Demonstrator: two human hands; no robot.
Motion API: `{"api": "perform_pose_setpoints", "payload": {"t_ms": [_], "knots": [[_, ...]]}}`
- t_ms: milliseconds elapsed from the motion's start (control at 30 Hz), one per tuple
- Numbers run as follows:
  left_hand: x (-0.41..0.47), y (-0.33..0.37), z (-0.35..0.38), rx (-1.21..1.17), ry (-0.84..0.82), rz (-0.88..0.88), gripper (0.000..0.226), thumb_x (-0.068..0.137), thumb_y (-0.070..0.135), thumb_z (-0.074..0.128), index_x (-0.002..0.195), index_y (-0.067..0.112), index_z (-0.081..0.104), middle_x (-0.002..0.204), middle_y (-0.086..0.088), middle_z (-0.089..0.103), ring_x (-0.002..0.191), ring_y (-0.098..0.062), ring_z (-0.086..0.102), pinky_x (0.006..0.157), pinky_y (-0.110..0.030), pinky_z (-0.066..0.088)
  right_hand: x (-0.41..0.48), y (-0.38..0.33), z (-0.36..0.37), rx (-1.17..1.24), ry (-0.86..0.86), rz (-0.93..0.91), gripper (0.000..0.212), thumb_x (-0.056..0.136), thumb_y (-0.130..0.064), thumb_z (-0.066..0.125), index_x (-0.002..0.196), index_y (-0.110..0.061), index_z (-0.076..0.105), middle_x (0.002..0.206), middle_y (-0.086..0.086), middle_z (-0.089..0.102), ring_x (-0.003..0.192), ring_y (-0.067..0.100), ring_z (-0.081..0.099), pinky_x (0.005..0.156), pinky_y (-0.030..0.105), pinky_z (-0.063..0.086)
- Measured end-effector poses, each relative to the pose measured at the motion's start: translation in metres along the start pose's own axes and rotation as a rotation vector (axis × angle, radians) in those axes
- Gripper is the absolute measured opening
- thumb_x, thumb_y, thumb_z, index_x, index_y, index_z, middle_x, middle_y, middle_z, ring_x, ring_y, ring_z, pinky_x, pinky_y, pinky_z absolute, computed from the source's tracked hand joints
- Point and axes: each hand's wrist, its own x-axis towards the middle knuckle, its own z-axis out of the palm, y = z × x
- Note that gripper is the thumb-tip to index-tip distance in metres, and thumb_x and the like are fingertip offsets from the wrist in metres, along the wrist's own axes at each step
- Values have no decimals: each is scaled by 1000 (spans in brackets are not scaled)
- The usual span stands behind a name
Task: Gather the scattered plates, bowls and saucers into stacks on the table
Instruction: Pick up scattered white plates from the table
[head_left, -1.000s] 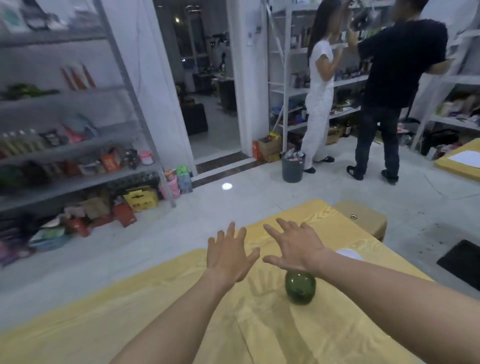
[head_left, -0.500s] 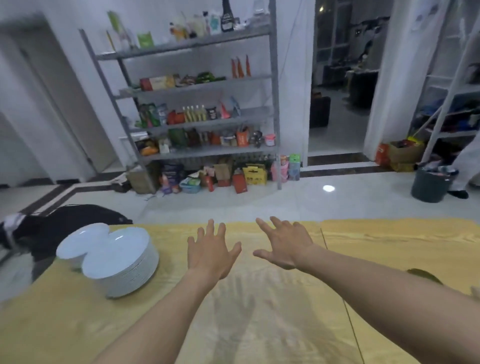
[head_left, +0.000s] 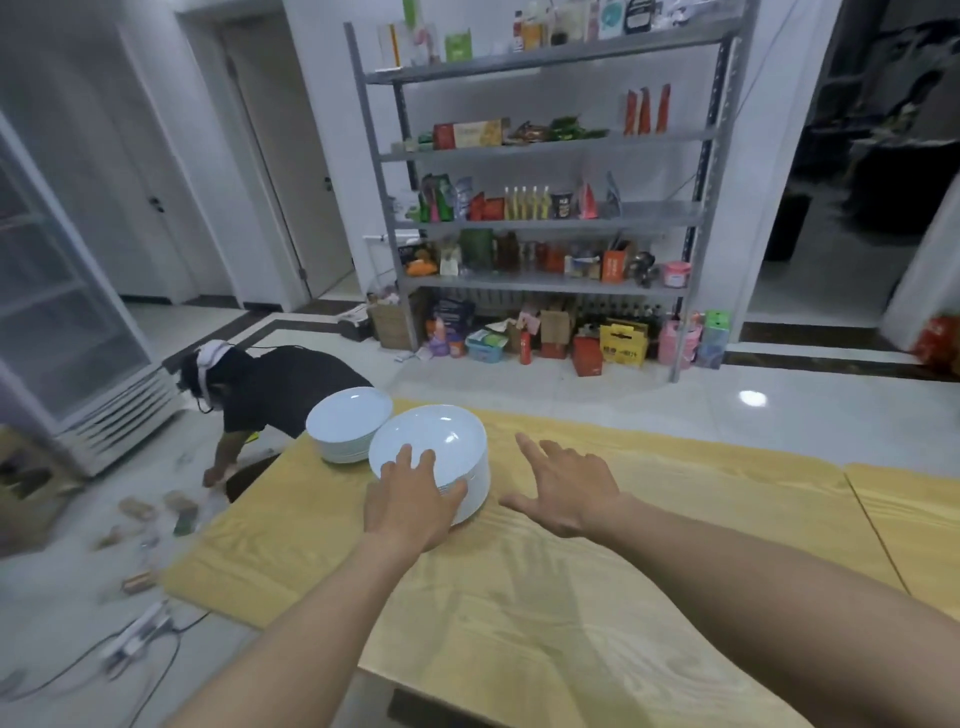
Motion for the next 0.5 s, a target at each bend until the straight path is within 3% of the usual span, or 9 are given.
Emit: {"api": "perform_pose_setpoints", "payload": {"t_ms": [267, 367, 433, 500], "knots": [[80, -63, 11, -169, -27, -57, 64, 94, 59, 36, 147, 22, 35, 155, 0, 31, 134, -25, 40, 97, -38, 42, 94, -37, 18, 157, -58, 98, 93, 84, -77, 38, 155, -28, 4, 150, 4, 40, 132, 30, 45, 97, 44, 44], [125, -76, 14, -556, -125, -263, 61, 95, 53, 44, 145, 18, 41, 144, -2, 46, 129, -24, 44, 101, -37, 40, 139, -38, 25, 440, -82, 274, 97, 82, -76, 46, 156, -25, 8, 152, 5, 39, 136, 30, 42, 99, 43, 42], [156, -82, 11, -835, -182, -446, 53, 96, 45, 48, 137, 10, 50, 122, -4, 55, 111, -26, 51, 101, -37, 42, 168, -37, 28, 740, -115, 447, 101, 81, -72, 55, 156, -22, 8, 157, 7, 33, 139, 33, 37, 105, 46, 41], [181, -92, 10, -1049, -216, -604, 47, 92, 38, 58, 128, 9, 56, 111, -5, 59, 96, -23, 55, 86, -35, 47, 192, -34, 34, 989, -174, 606, 105, 78, -70, 60, 156, -22, 8, 159, 7, 26, 139, 38, 35, 103, 55, 41]]}}
